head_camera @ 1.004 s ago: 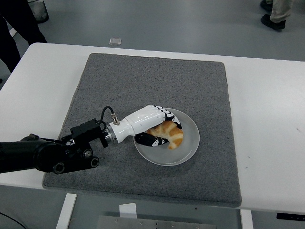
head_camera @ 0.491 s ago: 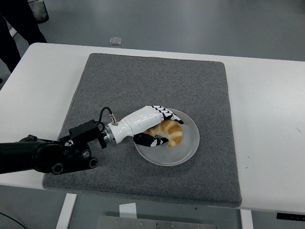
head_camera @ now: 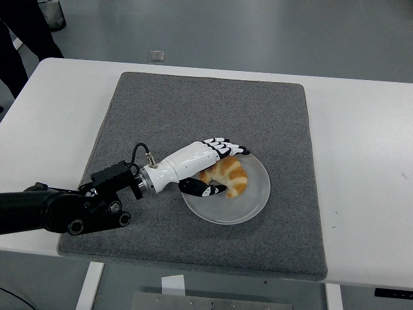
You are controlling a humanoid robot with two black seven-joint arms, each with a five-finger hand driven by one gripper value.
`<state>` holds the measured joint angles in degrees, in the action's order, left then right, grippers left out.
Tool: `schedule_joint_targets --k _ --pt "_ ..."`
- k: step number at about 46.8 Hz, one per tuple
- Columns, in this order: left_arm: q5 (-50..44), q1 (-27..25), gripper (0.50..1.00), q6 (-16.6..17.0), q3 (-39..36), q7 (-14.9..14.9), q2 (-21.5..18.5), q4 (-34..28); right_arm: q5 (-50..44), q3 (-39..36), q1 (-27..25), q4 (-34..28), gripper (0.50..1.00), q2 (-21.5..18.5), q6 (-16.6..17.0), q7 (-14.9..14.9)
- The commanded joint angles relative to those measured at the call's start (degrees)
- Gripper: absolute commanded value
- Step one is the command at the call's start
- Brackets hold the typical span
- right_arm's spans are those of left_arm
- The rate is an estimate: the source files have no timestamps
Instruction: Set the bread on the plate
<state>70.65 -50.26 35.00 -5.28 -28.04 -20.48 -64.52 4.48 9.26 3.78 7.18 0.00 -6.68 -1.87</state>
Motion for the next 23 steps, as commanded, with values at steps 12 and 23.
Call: schedule_joint_targets --k 12,23 --pt "-6.83 -0.36 0.988 -1.16 3.00 0.09 -1.23 -3.85 0.00 -0.03 0.00 -0.06 0.952 0.00 -0.09 0.02" --pt "-14.66 -0.54 0.988 -9.86 11.25 0.09 -4.39 -7.02 0.00 -0.03 0.00 -0.06 0.952 0.00 0.00 -0.06"
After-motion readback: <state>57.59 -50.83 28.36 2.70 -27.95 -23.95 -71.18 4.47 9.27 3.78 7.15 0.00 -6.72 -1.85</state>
